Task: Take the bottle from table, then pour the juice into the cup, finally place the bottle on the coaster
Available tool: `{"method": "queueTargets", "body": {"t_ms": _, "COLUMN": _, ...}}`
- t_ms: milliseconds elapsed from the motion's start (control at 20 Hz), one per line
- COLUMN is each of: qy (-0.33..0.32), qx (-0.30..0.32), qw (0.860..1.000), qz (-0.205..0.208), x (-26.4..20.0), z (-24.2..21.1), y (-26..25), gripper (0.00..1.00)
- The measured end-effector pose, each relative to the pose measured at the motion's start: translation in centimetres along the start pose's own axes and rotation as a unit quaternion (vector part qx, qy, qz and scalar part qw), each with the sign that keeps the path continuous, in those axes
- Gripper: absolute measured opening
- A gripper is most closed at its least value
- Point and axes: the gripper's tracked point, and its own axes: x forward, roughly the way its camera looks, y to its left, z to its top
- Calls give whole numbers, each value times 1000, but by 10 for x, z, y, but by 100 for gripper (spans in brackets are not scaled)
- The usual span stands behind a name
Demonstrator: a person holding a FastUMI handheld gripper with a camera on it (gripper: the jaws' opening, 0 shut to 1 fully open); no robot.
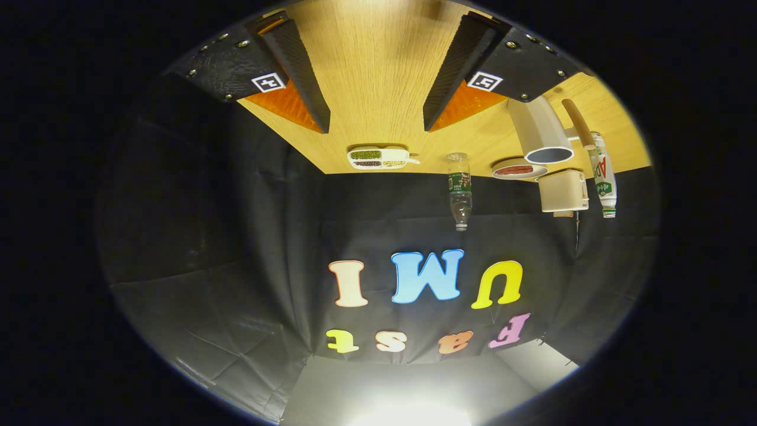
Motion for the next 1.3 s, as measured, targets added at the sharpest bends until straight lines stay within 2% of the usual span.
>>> {"method": "queueTargets", "body": {"t_ms": 50, "qy": 13, "qx": 2, "qw": 1000, "qz": -1, "x": 2, "z": -1, "y": 0, "gripper": 94}}
{"method": "queueTargets", "body": {"t_ms": 100, "qy": 33, "qx": 1, "qw": 999, "qz": -2, "x": 16, "z": -8, "y": -1, "gripper": 77}}
{"method": "queueTargets", "body": {"t_ms": 200, "qy": 62, "qx": -9, "qw": 998, "qz": 4, "x": 33, "z": -20, "y": 6, "gripper": 70}}
{"method": "queueTargets", "body": {"t_ms": 300, "qy": 57, "qx": -23, "qw": 998, "qz": 2, "x": 29, "z": -12, "y": 6, "gripper": 48}}
{"method": "queueTargets", "body": {"t_ms": 600, "qy": 45, "qx": -1, "qw": 999, "qz": -2, "x": 35, "z": -10, "y": 4, "gripper": 48}}
{"method": "queueTargets", "body": {"t_ms": 750, "qy": 19, "qx": 10, "qw": 1000, "qz": -21, "x": 61, "z": 8, "y": -9, "gripper": 48}}
{"method": "queueTargets", "body": {"t_ms": 950, "qy": -4, "qx": -13, "qw": 999, "qz": -50, "x": 71, "z": 26, "y": -14, "gripper": 48}}
{"method": "queueTargets", "body": {"t_ms": 1150, "qy": 13, "qx": -47, "qw": 993, "qz": -104, "x": 83, "z": 43, "y": -23, "gripper": 48}}
{"method": "queueTargets", "body": {"t_ms": 1300, "qy": 14, "qx": -51, "qw": 993, "qz": -106, "x": 79, "z": 56, "y": 1, "gripper": 48}}
